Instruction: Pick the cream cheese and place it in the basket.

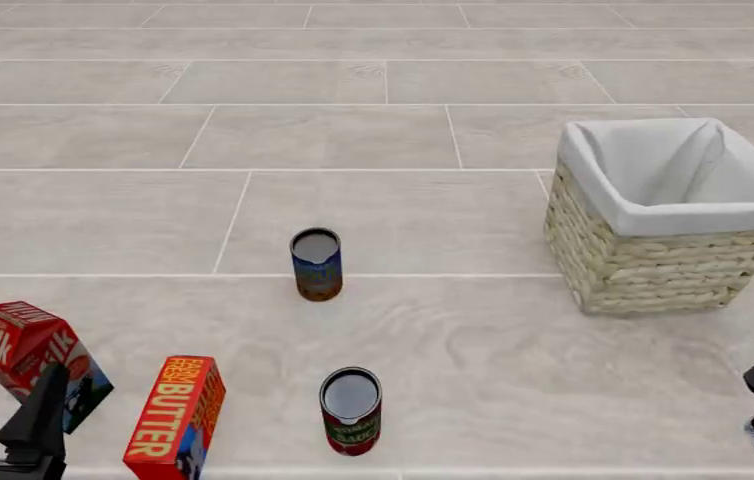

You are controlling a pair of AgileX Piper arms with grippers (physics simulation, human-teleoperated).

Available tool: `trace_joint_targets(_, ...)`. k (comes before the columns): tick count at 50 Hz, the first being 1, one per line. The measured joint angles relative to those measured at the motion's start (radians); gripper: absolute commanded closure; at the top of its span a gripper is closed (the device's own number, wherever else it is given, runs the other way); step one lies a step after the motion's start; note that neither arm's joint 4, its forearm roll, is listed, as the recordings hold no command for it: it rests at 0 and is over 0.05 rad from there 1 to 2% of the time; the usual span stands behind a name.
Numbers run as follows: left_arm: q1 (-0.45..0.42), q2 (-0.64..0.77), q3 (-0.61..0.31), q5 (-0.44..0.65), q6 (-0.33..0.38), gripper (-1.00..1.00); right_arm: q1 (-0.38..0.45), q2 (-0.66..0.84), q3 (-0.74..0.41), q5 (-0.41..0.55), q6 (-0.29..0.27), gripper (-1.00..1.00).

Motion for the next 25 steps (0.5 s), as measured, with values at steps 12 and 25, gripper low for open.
trace_joint_targets(12, 0.000, 0.000, 0.000, 0.000, 0.000, -1.00, -0.020, 0.071, 0.021, -0.070, -0.045, -1.00)
trace_joint_targets(25, 0.000, 0.000, 0.000, 0.000, 0.000, -1.00, -0.040, 0.144, 0.028, -0.131, -0.063, -1.00)
